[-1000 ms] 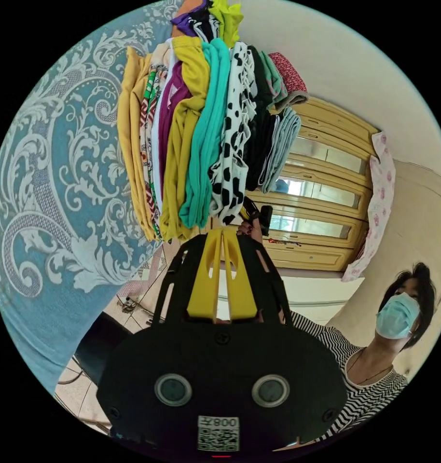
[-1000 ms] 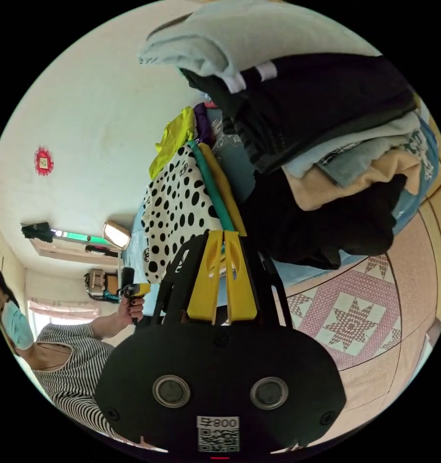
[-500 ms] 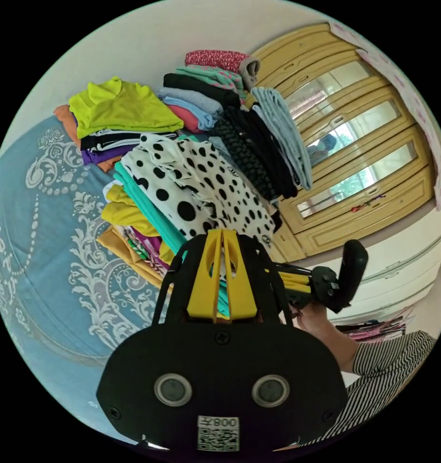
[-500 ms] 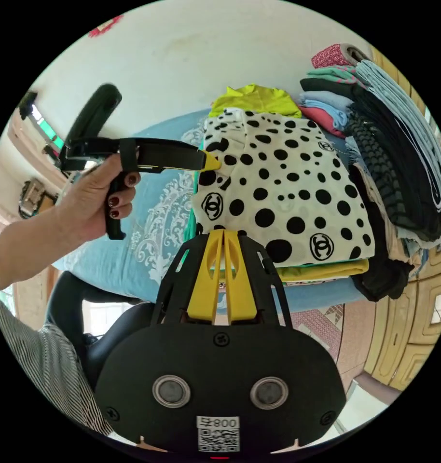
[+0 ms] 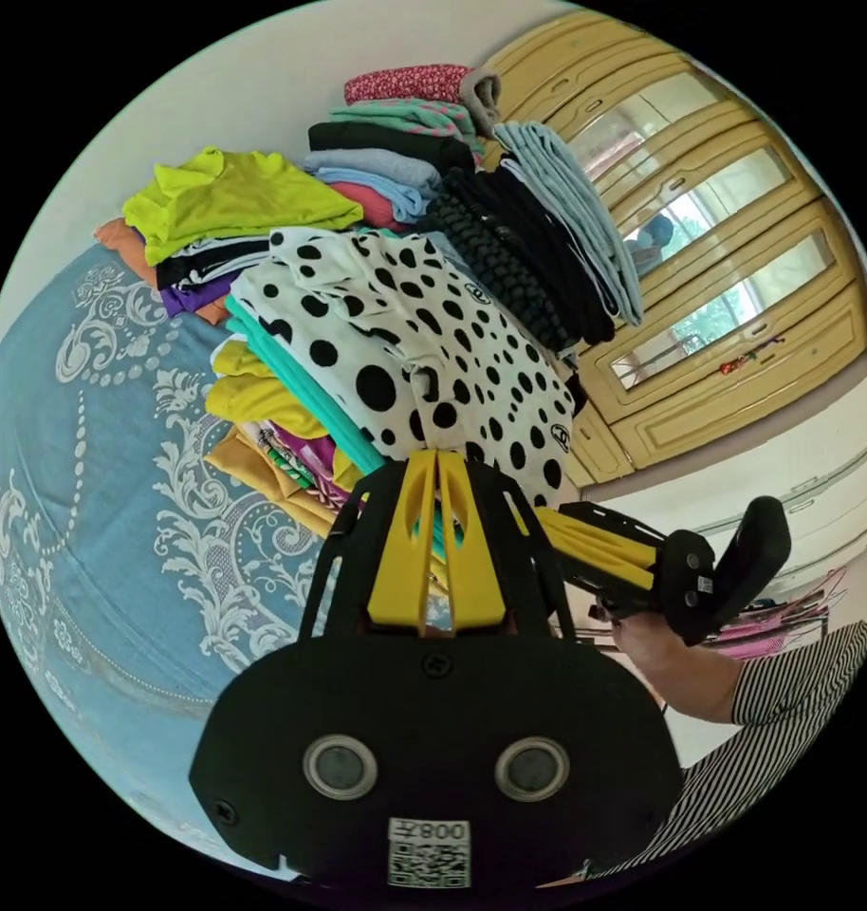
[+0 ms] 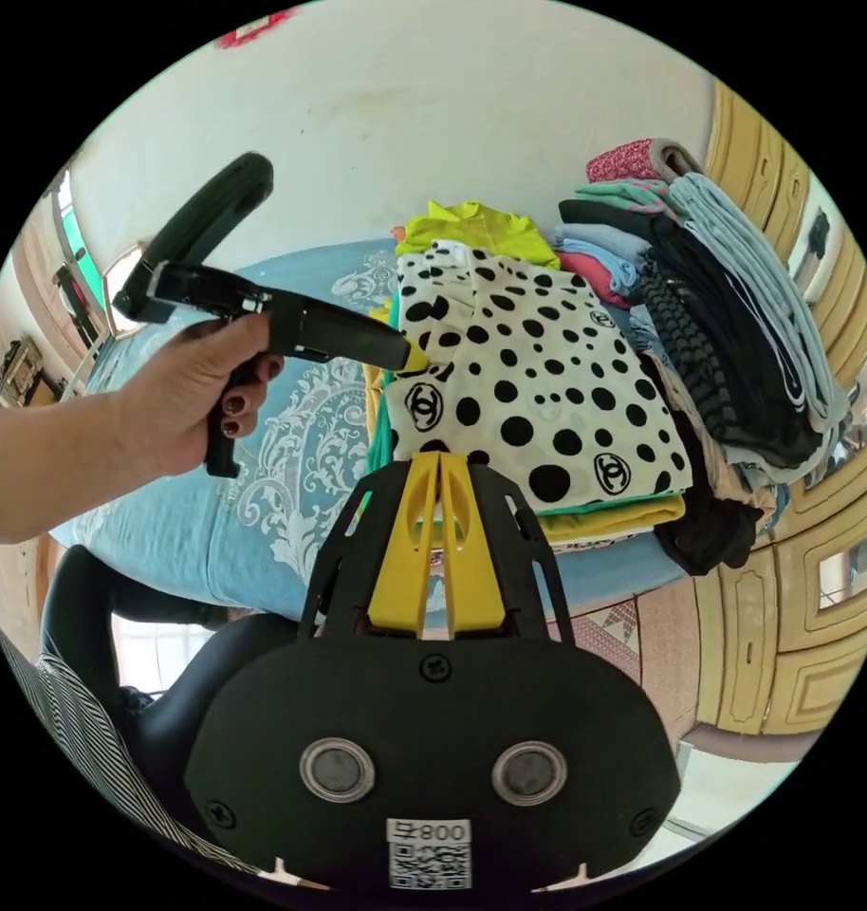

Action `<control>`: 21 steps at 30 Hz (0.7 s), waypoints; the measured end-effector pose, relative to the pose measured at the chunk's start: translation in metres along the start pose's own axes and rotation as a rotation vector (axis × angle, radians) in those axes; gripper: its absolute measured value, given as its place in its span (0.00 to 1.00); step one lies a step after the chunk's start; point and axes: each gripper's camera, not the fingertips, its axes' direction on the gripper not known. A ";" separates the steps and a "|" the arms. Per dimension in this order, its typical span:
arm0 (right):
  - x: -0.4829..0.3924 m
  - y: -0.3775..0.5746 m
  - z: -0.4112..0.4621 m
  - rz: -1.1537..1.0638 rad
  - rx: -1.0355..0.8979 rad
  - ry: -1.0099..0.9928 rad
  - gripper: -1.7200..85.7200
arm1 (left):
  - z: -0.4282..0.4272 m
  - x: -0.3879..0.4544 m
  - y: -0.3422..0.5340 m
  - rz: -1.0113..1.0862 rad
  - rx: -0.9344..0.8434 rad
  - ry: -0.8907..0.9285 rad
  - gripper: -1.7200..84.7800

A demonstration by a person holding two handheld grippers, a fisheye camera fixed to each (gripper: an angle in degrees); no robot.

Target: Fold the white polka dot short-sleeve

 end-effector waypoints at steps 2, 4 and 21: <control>-0.004 0.007 -0.020 0.042 0.077 -0.072 0.02 | -0.011 0.008 0.007 0.021 0.034 0.024 0.02; -0.005 0.010 -0.019 0.077 0.086 -0.125 0.02 | -0.016 0.018 0.016 0.058 0.061 0.036 0.02; -0.049 -0.003 -0.005 0.197 -0.045 -0.312 0.02 | -0.055 0.001 0.200 0.039 -0.222 -0.237 0.02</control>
